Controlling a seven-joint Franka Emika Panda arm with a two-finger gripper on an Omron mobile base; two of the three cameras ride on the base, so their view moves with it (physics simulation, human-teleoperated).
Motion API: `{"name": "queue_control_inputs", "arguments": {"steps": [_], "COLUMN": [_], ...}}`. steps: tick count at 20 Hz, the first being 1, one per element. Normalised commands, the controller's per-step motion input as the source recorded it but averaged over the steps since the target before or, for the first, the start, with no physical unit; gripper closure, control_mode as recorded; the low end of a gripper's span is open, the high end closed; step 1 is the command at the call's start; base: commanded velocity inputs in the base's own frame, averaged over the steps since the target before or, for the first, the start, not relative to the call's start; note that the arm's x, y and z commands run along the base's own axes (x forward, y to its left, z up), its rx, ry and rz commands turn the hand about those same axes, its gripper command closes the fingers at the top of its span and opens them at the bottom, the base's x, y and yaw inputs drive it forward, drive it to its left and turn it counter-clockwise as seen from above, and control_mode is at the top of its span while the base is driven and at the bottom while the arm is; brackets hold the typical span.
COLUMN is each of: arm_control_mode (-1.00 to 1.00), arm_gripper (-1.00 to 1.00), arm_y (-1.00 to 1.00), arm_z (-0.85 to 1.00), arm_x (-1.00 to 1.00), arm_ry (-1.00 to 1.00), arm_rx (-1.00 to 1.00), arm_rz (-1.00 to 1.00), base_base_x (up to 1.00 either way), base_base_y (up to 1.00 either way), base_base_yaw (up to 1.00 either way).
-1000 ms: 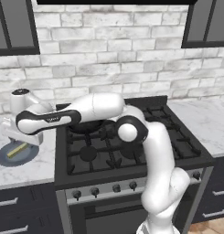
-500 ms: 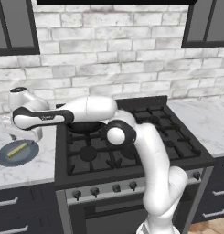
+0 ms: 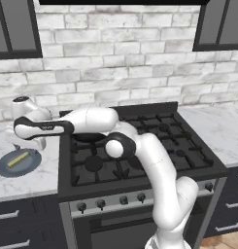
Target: Pick up the butter stick and place it in the pan. Then turn on the burner for the pan.
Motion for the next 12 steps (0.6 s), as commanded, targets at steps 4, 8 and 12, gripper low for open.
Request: {"name": "queue_control_inputs", "arguments": {"steps": [4, 8, 12], "arm_control_mode": [-1.0, -1.0, -1.0], "arm_gripper": [-1.0, -1.0, -1.0], "arm_y": [0.08, 0.22, 0.27], "arm_z": [-0.31, -0.26, -0.19], "arm_x": [0.28, 0.27, 0.21], "arm_ry": [0.0, 0.01, 0.04], "arm_rx": [0.0, -0.01, -0.01], "arm_rz": [0.0, 0.0, -0.01], "base_base_x": [0.0, 0.0, 0.0], "base_base_y": [0.0, 0.0, 0.0], "base_base_yaw": [0.0, 0.0, 0.0]}}
